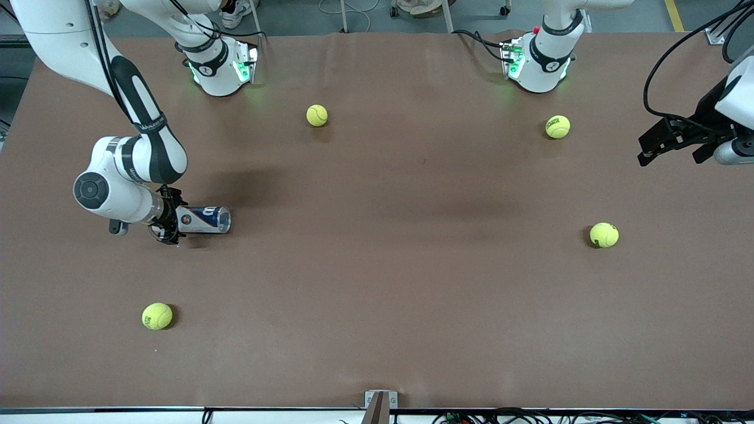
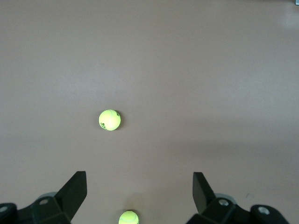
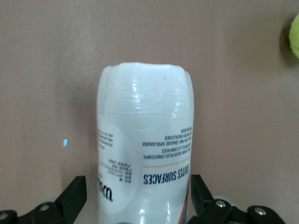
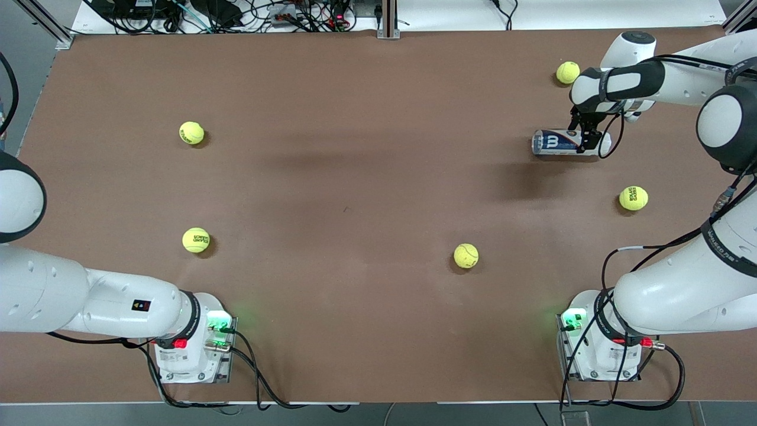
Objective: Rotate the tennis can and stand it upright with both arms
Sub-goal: 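Lift and carry the can with the right gripper toward the table center, then reach the left gripper toward the can's base held by the right gripper, then close the left gripper around the base of the can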
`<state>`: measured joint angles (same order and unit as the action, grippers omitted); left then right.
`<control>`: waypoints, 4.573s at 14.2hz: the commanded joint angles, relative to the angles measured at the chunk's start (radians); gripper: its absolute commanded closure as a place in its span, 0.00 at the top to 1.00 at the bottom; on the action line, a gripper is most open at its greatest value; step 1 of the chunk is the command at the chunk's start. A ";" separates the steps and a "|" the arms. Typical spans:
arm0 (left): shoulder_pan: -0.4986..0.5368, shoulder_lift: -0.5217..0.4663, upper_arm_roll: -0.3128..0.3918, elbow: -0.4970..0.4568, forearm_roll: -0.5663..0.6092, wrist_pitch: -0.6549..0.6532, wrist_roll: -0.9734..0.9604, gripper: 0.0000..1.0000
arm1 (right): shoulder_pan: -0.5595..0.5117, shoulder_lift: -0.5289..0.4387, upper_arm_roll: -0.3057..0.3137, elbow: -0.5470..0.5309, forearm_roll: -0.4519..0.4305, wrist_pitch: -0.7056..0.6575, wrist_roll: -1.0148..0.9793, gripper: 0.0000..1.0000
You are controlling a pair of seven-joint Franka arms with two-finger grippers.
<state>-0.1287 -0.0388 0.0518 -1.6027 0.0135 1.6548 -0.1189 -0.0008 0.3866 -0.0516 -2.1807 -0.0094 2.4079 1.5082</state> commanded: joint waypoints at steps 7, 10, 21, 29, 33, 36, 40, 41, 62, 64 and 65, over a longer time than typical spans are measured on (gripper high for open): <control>0.004 -0.003 -0.004 0.012 -0.009 -0.016 0.002 1.00 | 0.021 0.026 -0.001 -0.011 -0.011 0.019 0.027 0.61; 0.004 -0.003 -0.003 0.012 -0.009 -0.016 0.002 1.00 | 0.057 0.014 0.003 0.039 -0.004 -0.106 0.078 0.62; 0.004 -0.003 -0.003 0.012 -0.009 -0.016 0.002 1.00 | 0.438 0.001 0.007 0.231 0.193 -0.201 0.432 0.62; -0.003 0.008 -0.004 0.006 -0.007 -0.085 0.007 1.00 | 0.646 0.205 0.006 0.469 0.221 -0.119 0.483 0.62; -0.014 0.078 -0.009 0.012 -0.018 -0.093 -0.011 1.00 | 0.743 0.335 -0.005 0.632 0.206 -0.104 0.510 0.62; -0.046 0.154 -0.046 0.049 -0.018 -0.090 -0.062 1.00 | 0.801 0.454 -0.027 0.807 0.145 -0.105 0.656 0.62; -0.100 0.239 -0.078 0.055 -0.113 -0.073 -0.111 1.00 | 0.858 0.589 -0.031 0.981 0.054 -0.108 0.825 0.62; -0.101 0.267 -0.078 0.055 -0.185 -0.070 -0.113 1.00 | 0.869 0.616 -0.031 1.018 0.054 -0.108 0.843 0.62; -0.071 0.620 -0.079 -0.298 -1.329 0.352 0.629 1.00 | 0.888 0.609 -0.034 1.151 -0.015 -0.291 0.836 1.00; -0.074 0.637 -0.079 -0.335 -1.424 0.359 0.735 1.00 | 0.875 0.581 -0.034 1.153 -0.012 -0.341 0.798 1.00; -0.078 0.646 -0.079 -0.348 -1.457 0.384 0.781 1.00 | 0.860 0.563 -0.030 1.153 -0.009 -0.366 0.782 1.00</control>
<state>-0.2048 0.6008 -0.0235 -1.9161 -1.3713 2.0054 0.5729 0.8876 0.9958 -0.0937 -1.0192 -0.0081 2.0940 2.3235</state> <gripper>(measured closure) 0.000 0.000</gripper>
